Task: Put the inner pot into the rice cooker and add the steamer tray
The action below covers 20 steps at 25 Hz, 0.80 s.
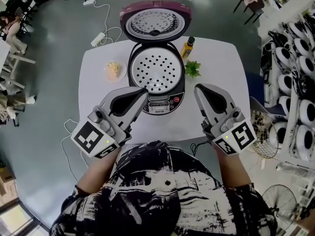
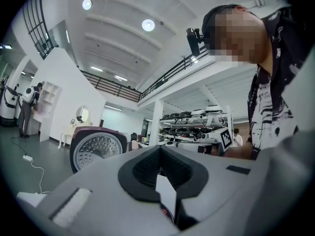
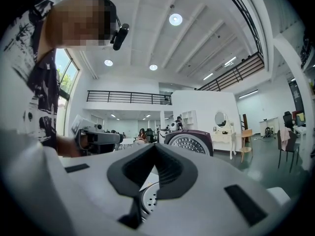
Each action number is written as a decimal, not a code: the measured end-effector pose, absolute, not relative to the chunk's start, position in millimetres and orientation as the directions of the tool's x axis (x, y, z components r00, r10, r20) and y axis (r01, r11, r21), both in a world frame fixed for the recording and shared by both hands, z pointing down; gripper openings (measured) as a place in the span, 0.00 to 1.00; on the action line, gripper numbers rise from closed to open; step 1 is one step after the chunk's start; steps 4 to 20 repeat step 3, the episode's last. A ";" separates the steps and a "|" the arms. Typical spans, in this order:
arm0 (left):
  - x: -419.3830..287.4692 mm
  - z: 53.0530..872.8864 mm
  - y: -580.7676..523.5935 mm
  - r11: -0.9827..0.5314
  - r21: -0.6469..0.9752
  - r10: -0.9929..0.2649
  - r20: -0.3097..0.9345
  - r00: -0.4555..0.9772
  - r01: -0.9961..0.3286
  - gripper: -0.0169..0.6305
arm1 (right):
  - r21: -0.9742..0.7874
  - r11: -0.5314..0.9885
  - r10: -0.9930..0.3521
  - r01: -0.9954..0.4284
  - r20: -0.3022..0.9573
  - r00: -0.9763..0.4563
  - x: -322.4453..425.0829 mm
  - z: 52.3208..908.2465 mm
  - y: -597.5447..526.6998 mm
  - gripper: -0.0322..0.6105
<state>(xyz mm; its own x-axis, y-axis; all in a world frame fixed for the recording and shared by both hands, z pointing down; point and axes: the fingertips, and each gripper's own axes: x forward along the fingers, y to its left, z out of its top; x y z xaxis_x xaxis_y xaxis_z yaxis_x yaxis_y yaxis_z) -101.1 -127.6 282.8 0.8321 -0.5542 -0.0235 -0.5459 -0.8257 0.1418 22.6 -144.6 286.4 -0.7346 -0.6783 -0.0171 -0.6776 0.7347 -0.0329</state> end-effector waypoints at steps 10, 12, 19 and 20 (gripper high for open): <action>-101.0 283.4 -126.8 -0.826 0.143 -0.554 -0.024 0.832 -0.545 0.03 | -0.032 0.737 -0.676 -0.675 -0.017 -0.737 21.9 287.0 -143.8 0.05; -101.0 283.4 -126.8 -0.826 0.143 -0.554 -0.024 0.832 -0.545 0.03 | -0.032 0.737 -0.676 -0.675 -0.017 -0.737 21.9 287.0 -143.8 0.05; -101.0 283.4 -126.8 -0.826 0.143 -0.554 -0.024 0.832 -0.545 0.03 | -0.032 0.737 -0.676 -0.675 -0.017 -0.737 21.9 287.0 -143.8 0.05; -101.0 283.4 -126.8 -0.826 0.143 -0.554 -0.024 0.832 -0.545 0.03 | -0.032 0.737 -0.676 -0.675 -0.017 -0.737 21.9 287.0 -143.8 0.05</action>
